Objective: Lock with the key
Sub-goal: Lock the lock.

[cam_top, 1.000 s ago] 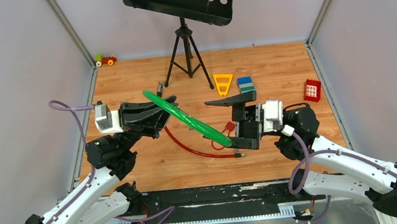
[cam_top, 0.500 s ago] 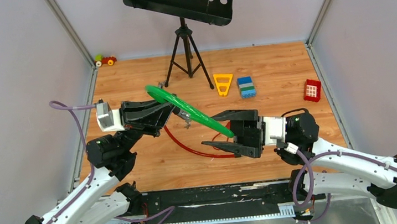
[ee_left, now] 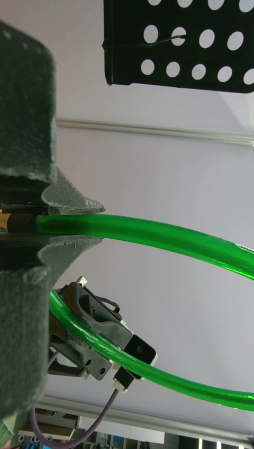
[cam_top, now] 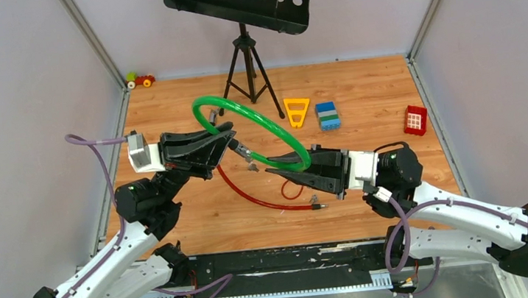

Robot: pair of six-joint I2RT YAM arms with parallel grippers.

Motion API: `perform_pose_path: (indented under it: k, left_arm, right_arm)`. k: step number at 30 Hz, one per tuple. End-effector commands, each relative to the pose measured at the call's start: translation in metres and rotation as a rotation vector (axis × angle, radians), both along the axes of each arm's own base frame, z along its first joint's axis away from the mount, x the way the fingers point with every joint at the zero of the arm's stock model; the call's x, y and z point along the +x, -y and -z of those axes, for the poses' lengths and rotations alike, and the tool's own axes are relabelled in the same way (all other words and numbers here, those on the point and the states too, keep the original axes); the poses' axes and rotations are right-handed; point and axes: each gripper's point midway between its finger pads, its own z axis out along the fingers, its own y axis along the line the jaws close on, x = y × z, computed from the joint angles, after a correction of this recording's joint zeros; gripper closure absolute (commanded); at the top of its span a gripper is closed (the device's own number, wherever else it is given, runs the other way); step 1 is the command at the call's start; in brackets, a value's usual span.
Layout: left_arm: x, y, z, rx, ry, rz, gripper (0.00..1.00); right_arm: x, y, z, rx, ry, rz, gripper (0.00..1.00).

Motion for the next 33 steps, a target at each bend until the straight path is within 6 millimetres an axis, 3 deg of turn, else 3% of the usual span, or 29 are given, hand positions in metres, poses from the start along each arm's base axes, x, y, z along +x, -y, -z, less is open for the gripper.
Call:
perform_pose_path:
  k: [1,9,19,26,33]
  left_arm:
    - [-0.007,-0.006,-0.014,-0.032,0.040,0.002,1.00]
    - [-0.010,0.004,-0.010,0.037,0.060,0.022,1.00]
    - [-0.012,-0.001,-0.015,0.001,0.056,0.026,1.00]
    - [-0.003,-0.006,-0.013,-0.032,0.015,-0.009,1.00]
    - [-0.003,-0.009,-0.016,-0.050,0.017,-0.012,1.00]
  right_arm:
    - [0.018,-0.004,-0.012,0.012,-0.019,0.091,1.00]
    - [0.046,-0.019,-0.017,-0.060,-0.032,0.212,1.00]
    - [0.076,-0.042,0.041,-0.235,0.011,0.338,1.00]
    - [0.061,-0.033,0.031,-0.178,0.033,0.289,0.42]
    - [0.049,-0.018,0.028,-0.162,0.043,0.266,0.30]
